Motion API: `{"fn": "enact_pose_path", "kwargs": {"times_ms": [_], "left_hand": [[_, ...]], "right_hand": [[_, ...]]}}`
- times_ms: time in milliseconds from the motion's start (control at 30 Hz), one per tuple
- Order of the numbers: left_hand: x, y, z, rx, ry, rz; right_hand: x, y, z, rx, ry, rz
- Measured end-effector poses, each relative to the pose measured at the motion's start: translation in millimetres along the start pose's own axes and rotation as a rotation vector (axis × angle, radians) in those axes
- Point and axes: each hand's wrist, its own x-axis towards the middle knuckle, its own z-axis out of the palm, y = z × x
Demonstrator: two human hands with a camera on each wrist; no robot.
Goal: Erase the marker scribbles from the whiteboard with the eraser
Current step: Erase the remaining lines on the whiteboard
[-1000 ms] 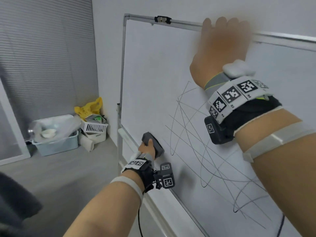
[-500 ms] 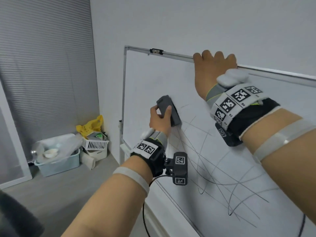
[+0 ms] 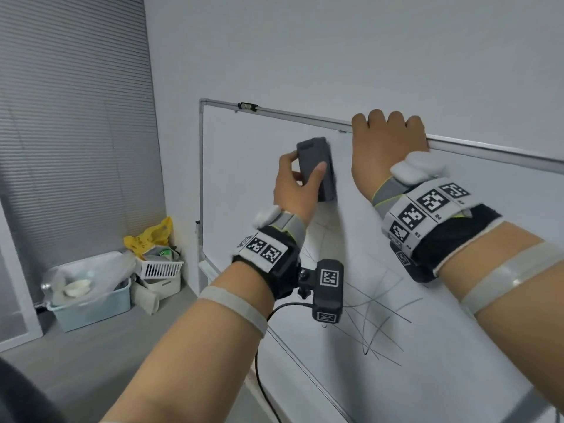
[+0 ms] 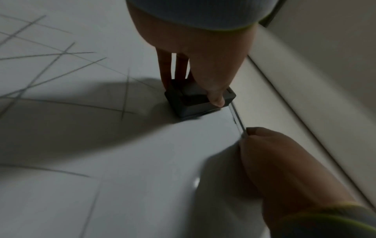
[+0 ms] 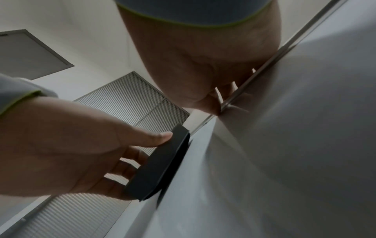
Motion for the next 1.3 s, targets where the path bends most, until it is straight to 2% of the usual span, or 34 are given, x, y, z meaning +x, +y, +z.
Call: {"fn": "enact_pose_path", "kwargs": {"times_ms": [67,133,300,333,400,500,667,767,833,933,1067,1100,1200,1300], "left_hand": [[-6.1,-15.2,-1.8,-0.029,0.039,-0.056],[-12.4,-52.4,-9.3,-0.035,0.064,-0.226],[-31.4,-193.8,-31.0,-0.071,0.143,-0.657],[-30.5,-233.9,-30.7,-0.067,0.164,-0.708],[-35.3,-263.5,-28.8,-0.063,0.179,-0.773],[-37.7,-202.5,-30.9,-0.078,0.16,-0.716],[-2.0,-98.0,-24.6,-0.117,0.106,-0.404],[5.6,-80.0,-26.0,-0.114,0.088,-0.271],[1.9,-105.0,-29.4,-0.131,0.104,-0.319],[-8.2,-167.5,-39.4,-0.098,0.182,-0.512],[-29.5,-238.7,-57.5,0.094,0.124,-0.815],[-35.2,-242.2,-59.6,0.12,0.115,-0.843],[-37.6,-229.9,-52.2,0.119,0.149,-0.83],[-26.1,-190.6,-37.1,-0.012,0.149,-0.712]], "right_hand": [[-6.0,5.0,3.2,0.006,0.026,-0.007],[-11.3,6.4,6.7,0.009,0.061,0.002],[-24.0,-5.6,13.1,-0.064,0.11,0.032],[-25.2,-8.4,13.8,-0.071,0.115,0.035],[-25.7,-11.8,17.4,-0.081,0.122,0.037],[-26.3,-12.5,20.0,-0.101,0.124,0.048],[-24.5,-16.1,24.2,-0.089,0.126,0.08],[-22.3,-23.8,26.6,-0.054,0.157,0.103],[-21.4,-28.7,29.1,-0.048,0.16,0.127],[-20.7,-29.6,28.5,-0.047,0.162,0.151],[-22.2,-32.2,26.9,-0.018,0.184,0.152],[-22.4,-32.9,26.4,-0.007,0.193,0.154],[-25.2,-32.1,24.2,0.007,0.194,0.16],[-23.6,-29.8,24.1,0.012,0.167,0.153]]}}
